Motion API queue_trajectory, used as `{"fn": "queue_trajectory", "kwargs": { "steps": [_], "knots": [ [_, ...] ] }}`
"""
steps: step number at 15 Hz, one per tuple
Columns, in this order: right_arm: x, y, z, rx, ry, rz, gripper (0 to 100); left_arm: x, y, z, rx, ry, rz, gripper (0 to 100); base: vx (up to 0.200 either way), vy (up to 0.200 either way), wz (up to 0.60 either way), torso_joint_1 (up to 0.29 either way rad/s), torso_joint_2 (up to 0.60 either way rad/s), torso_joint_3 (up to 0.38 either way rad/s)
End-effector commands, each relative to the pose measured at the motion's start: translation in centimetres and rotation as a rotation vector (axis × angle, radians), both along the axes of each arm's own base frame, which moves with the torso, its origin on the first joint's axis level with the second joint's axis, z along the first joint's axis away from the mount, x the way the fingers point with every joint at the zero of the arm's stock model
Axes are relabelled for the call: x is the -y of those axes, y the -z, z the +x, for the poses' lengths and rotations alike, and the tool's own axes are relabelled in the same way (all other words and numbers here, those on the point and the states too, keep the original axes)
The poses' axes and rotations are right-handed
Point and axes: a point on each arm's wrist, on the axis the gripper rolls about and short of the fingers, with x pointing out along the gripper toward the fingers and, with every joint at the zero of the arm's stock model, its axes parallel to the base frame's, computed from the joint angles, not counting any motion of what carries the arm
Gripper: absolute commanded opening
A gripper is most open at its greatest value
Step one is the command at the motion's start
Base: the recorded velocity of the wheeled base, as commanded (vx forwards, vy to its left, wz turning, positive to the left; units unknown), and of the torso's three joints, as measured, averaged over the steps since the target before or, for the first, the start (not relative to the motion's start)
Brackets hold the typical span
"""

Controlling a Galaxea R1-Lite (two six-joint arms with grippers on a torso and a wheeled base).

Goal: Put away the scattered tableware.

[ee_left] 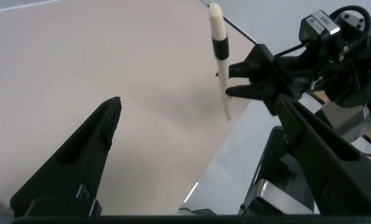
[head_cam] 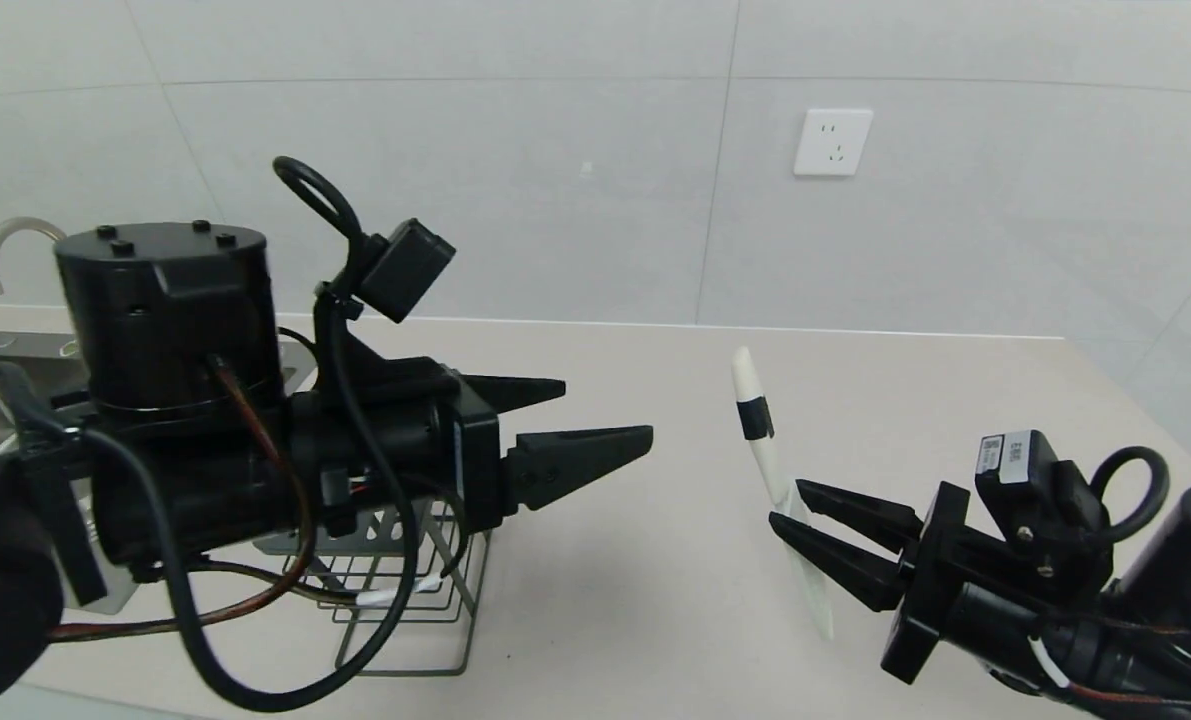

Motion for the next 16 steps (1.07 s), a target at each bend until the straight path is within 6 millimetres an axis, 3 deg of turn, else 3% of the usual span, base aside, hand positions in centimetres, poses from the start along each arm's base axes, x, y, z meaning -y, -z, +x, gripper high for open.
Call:
{"fn": "queue_trajectory", "kwargs": {
  "steps": [1, 5, 11, 16],
  "knots": [
    [0.0, 0.0, 0.1, 0.002, 0.004, 0.0, 0, 2.2, 1.4, 1.2, -0.022, 0.013, 0.014, 100, 0.0, 0.0, 0.0, 0.0, 0.0, 0.0],
    [0.0, 0.0, 0.1, 0.002, 0.004, 0.0, 0, 4.4, 2.2, 1.8, 0.02, -0.015, -0.008, 100, 0.0, 0.0, 0.0, 0.0, 0.0, 0.0],
    [0.5, -0.2, 0.8, 0.012, 0.041, 0.009, 0, 9.7, 2.6, 0.9, 0.043, 0.033, -0.099, 100, 0.0, 0.0, 0.0, 0.0, 0.0, 0.0],
    [0.5, -0.5, 0.8, 0.025, 0.041, 0.018, 0, 12.6, 3.2, 1.5, 0.041, 0.062, -0.11, 100, 0.0, 0.0, 0.0, 0.0, 0.0, 0.0]
  ]
}}
